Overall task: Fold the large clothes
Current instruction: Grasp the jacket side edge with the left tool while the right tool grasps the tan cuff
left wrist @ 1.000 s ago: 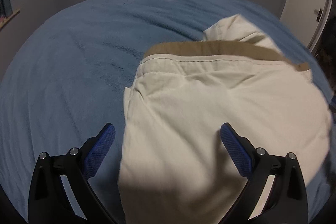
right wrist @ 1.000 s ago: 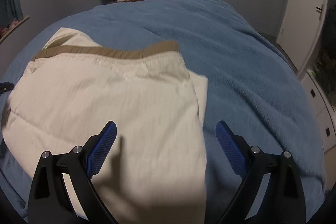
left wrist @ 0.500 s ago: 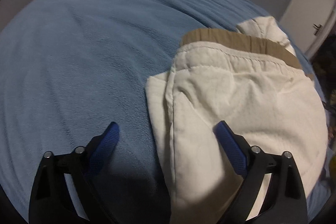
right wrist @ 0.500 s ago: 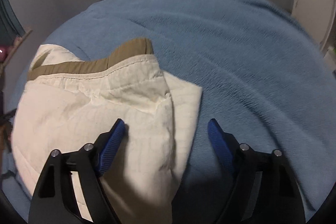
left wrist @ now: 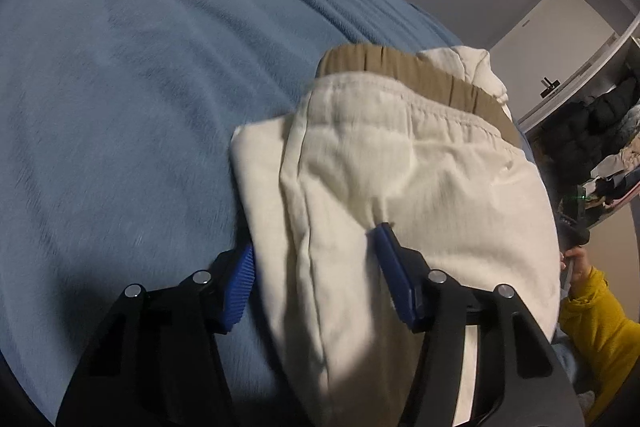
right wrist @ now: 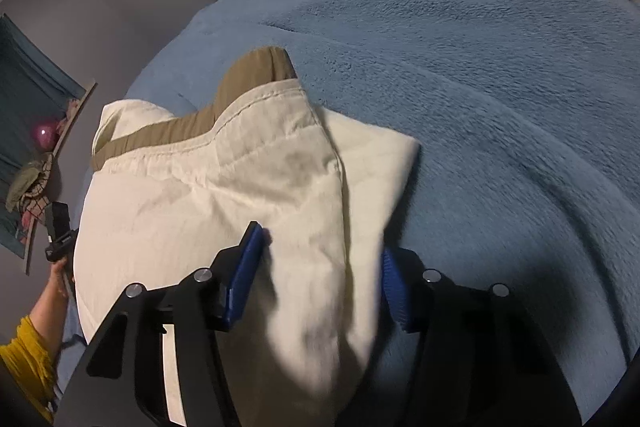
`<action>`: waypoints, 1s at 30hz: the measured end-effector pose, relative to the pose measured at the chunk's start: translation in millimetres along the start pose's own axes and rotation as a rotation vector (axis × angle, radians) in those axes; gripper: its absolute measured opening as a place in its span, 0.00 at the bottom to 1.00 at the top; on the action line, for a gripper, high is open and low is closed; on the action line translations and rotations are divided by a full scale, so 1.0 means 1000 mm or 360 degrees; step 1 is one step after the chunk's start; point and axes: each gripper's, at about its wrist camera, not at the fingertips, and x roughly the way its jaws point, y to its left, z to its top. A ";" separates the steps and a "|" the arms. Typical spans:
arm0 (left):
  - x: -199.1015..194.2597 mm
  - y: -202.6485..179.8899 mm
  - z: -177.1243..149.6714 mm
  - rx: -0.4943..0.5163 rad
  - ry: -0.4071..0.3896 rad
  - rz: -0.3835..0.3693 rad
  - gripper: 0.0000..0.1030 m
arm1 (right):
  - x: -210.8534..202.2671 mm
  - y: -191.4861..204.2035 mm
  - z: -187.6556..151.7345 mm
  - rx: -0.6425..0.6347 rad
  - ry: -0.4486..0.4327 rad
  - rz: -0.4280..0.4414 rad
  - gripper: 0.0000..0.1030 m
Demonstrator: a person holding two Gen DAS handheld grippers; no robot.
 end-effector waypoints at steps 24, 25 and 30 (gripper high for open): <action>-0.102 -0.095 -0.029 0.0425 -0.0283 0.0136 0.08 | -0.123 0.130 -0.059 -0.0605 -0.0598 -0.0434 0.07; -0.111 -0.100 -0.032 0.0427 -0.0304 0.0117 0.08 | -0.135 0.129 -0.064 -0.0600 -0.0628 -0.0426 0.07; -0.155 -0.135 -0.049 0.0486 -0.0379 -0.0001 0.08 | -0.202 0.145 -0.087 -0.0644 -0.0736 -0.0396 0.04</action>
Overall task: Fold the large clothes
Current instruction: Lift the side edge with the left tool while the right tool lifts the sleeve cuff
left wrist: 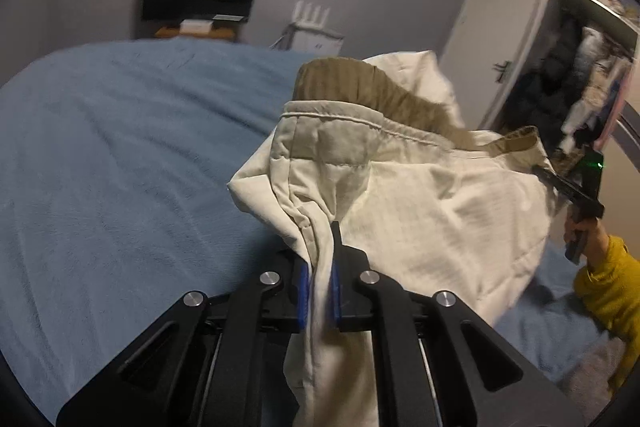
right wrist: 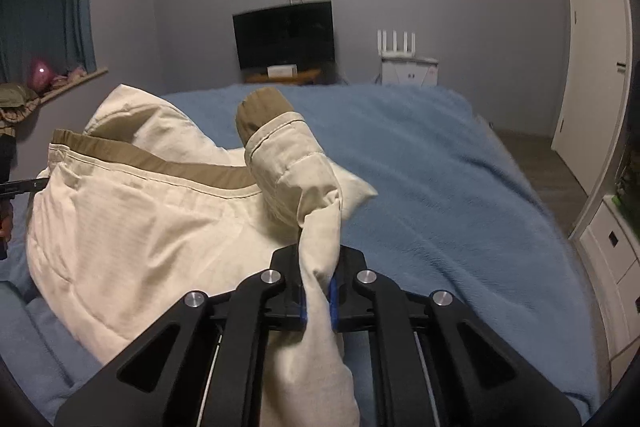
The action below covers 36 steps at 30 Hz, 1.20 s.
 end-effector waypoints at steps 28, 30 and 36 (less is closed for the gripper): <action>0.056 0.068 -0.066 -0.0378 0.0370 0.0087 0.11 | 0.225 -0.047 -0.019 0.0261 0.0568 0.0149 0.04; 0.062 0.071 -0.067 -0.0383 0.0389 0.0083 0.12 | 0.233 -0.047 -0.027 0.0257 0.0607 0.0129 0.05; 0.069 0.075 -0.069 -0.0400 0.0429 0.0076 0.14 | 0.228 -0.044 -0.021 0.0190 0.0688 0.0107 0.24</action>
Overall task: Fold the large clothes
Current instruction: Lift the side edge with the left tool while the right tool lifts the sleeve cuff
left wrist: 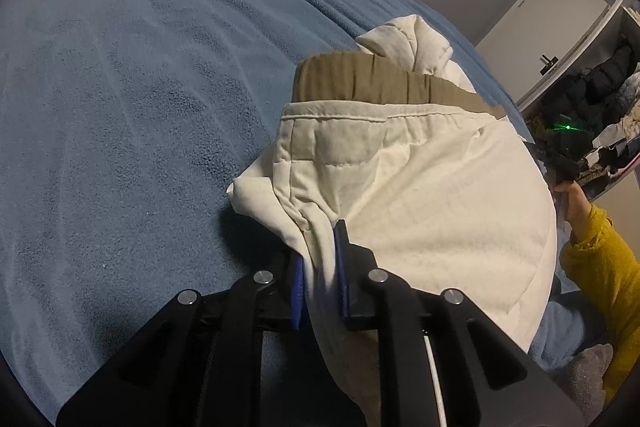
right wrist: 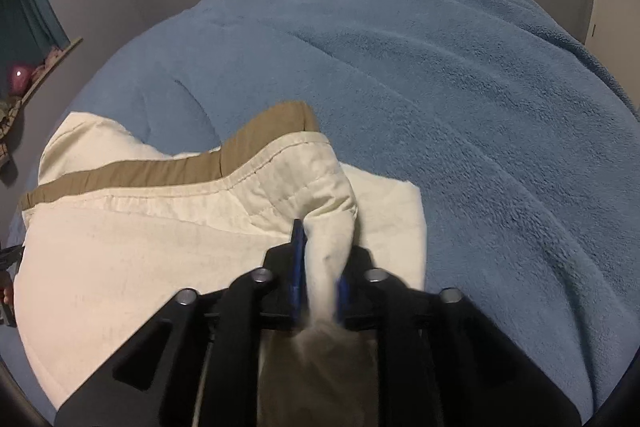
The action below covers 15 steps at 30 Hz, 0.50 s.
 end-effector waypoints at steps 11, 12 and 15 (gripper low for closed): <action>0.002 -0.001 0.000 0.0027 0.0009 0.0024 0.14 | 0.005 -0.042 0.000 0.0126 0.0179 0.0219 0.57; 0.003 -0.002 0.001 0.0029 0.0010 0.0026 0.14 | 0.012 -0.046 0.002 0.0163 0.0215 0.0280 0.57; 0.004 -0.002 0.001 0.0032 0.0015 0.0029 0.14 | 0.027 -0.048 0.009 0.0185 0.0265 0.0394 0.52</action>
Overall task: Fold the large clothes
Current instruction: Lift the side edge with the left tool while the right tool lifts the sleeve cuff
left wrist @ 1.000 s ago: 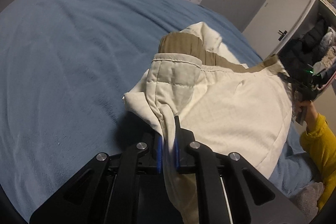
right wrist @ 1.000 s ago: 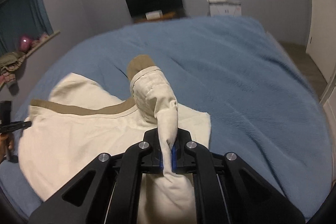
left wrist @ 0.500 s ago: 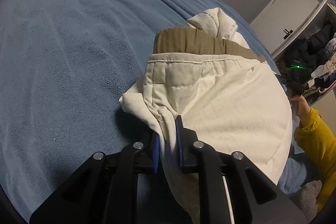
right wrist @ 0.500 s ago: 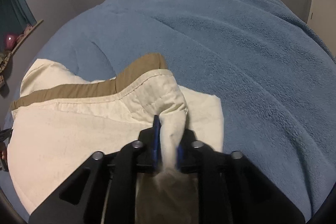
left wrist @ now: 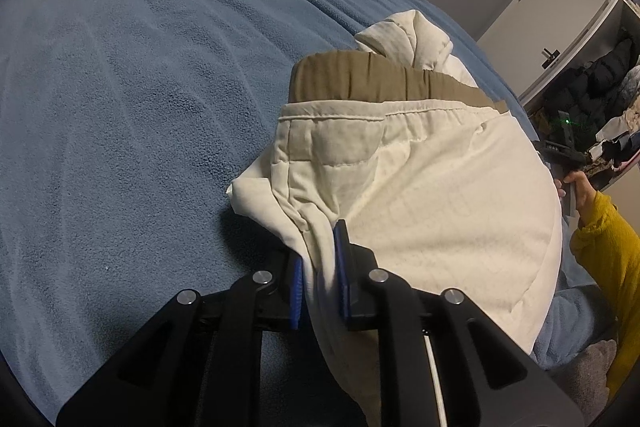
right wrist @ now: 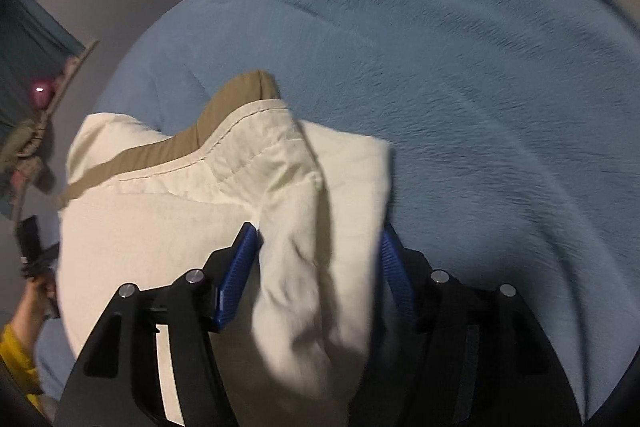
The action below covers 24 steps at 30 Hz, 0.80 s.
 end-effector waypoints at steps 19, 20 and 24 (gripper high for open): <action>-0.034 -0.031 0.000 0.0137 -0.0185 -0.0101 0.08 | -0.104 0.099 -0.068 -0.0370 -0.0668 -0.0369 0.05; -0.040 -0.035 0.000 0.0153 -0.0210 -0.0121 0.08 | -0.117 0.105 -0.077 -0.0366 -0.0713 -0.0384 0.04; -0.063 -0.049 -0.004 0.0182 -0.0284 -0.0176 0.08 | -0.153 0.121 -0.107 -0.0364 -0.0837 -0.0410 0.03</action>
